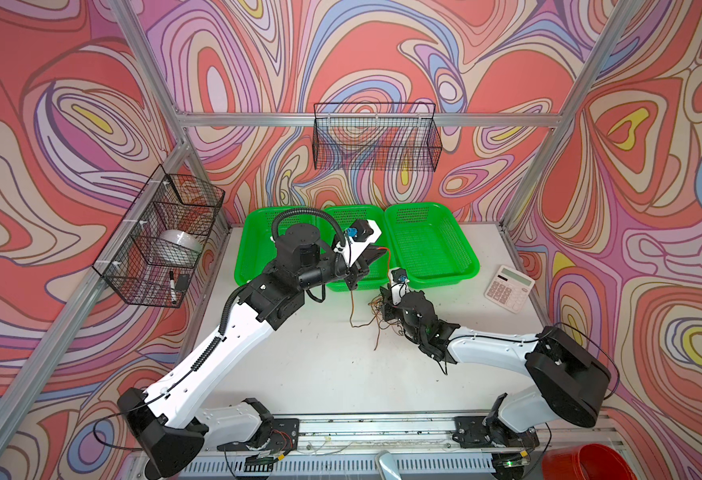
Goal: Untangle the cables
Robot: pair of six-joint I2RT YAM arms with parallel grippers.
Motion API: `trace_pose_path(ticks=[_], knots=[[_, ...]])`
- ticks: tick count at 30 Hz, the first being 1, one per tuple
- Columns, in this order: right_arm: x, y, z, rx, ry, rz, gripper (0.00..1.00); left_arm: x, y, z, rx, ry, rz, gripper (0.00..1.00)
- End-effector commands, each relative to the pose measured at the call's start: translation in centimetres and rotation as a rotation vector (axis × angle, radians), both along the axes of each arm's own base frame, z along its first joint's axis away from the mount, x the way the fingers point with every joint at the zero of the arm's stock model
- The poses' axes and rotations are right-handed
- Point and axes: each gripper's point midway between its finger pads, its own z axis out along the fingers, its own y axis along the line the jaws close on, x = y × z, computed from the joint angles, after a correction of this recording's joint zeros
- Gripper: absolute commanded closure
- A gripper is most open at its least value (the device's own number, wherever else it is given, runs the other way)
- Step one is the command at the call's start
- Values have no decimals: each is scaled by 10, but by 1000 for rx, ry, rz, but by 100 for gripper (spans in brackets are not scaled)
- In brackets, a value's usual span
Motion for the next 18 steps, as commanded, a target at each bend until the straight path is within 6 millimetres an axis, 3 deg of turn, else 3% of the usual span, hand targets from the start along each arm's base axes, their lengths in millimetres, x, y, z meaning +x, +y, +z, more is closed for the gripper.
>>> trace_pose_path(ticks=[1, 5, 10, 15, 18], knots=[[3, -24, -33, -12, 70, -96, 76, -11, 2, 47, -49, -79, -24, 100], [5, -39, -56, 7, 146, -138, 74, -14, 5, 72, -69, -119, -24, 100], [4, -40, -76, -19, 203, -124, 73, -11, 8, 84, -66, -155, 3, 100], [1, -43, -85, 3, 217, -113, 72, -6, 10, 102, -83, -172, 22, 100], [-4, -43, -70, 37, 172, -80, 63, -4, 9, 103, -63, -169, 24, 100]])
